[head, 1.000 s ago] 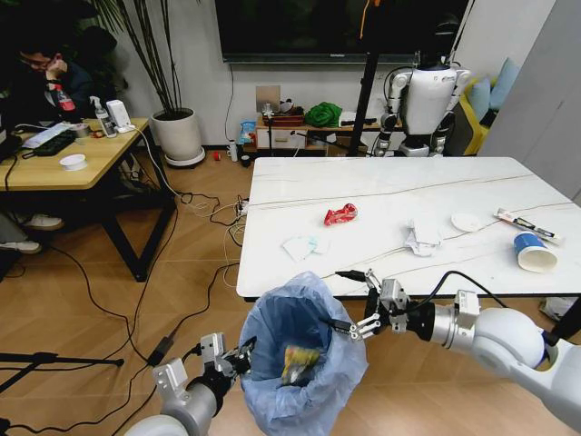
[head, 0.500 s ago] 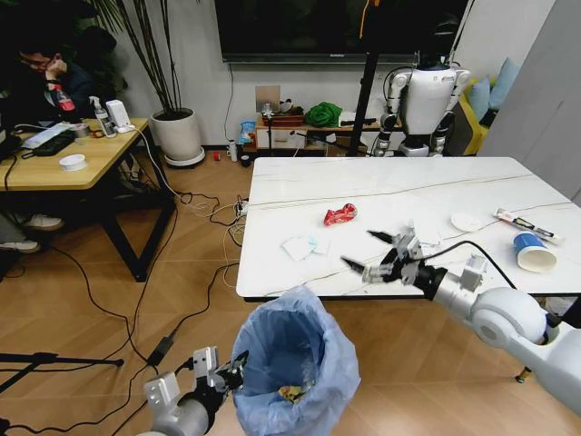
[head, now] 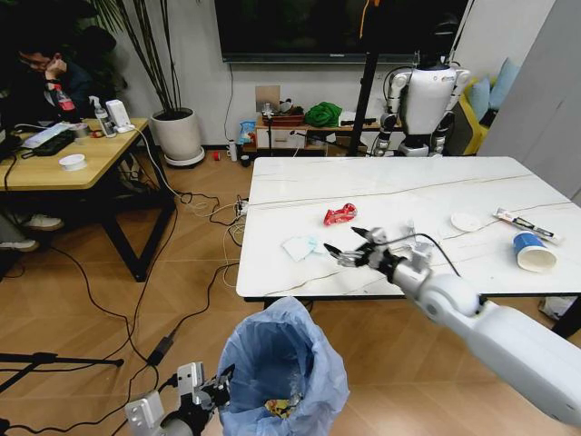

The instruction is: Pick up the trash bin and place the trash from the table into it.

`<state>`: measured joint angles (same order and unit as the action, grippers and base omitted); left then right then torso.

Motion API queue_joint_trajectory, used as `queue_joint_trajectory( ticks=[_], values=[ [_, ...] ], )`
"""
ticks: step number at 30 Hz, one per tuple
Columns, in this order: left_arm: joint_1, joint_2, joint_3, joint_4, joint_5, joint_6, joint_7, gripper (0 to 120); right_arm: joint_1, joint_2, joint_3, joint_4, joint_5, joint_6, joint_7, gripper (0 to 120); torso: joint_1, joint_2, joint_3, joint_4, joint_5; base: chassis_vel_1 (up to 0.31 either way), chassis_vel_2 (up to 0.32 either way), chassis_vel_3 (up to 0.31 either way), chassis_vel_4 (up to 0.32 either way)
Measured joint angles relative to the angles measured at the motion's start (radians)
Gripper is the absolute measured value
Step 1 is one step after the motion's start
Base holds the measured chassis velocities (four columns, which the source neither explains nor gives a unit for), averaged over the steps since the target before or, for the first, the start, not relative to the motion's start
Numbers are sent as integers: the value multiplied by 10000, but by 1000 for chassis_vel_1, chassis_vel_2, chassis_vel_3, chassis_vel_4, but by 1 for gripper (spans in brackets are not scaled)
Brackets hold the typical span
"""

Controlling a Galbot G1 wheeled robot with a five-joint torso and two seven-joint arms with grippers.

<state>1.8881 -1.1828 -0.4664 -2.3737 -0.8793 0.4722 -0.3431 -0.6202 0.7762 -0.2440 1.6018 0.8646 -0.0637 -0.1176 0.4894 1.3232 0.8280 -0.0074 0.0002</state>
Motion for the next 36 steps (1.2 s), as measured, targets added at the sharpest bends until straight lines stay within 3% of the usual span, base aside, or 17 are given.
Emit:
queue_joint_trajectory(
  ticks=[7,21,33,36],
  values=[
    [33,-10,-199,-53,-91,-25,30,0,834,876,-998,-1563,-526,-344,286,100,0,0,0,-5,-3,0,0,0,0],
    [15,-43,-332,-32,-151,-47,33,0,1424,1631,-1572,-2799,-555,-296,-179,100,0,0,-1,-4,-3,0,0,0,0],
    [-106,-29,-434,41,-258,-56,23,0,1690,1871,-1776,-3766,-458,-59,-756,62,-2,1,-2,-3,-2,0,0,0,0],
    [-191,-38,-422,115,-266,-57,6,0,1757,1844,-1803,-3784,-461,-57,-759,47,-2,1,-2,-2,-2,0,0,0,0]
  ],
)
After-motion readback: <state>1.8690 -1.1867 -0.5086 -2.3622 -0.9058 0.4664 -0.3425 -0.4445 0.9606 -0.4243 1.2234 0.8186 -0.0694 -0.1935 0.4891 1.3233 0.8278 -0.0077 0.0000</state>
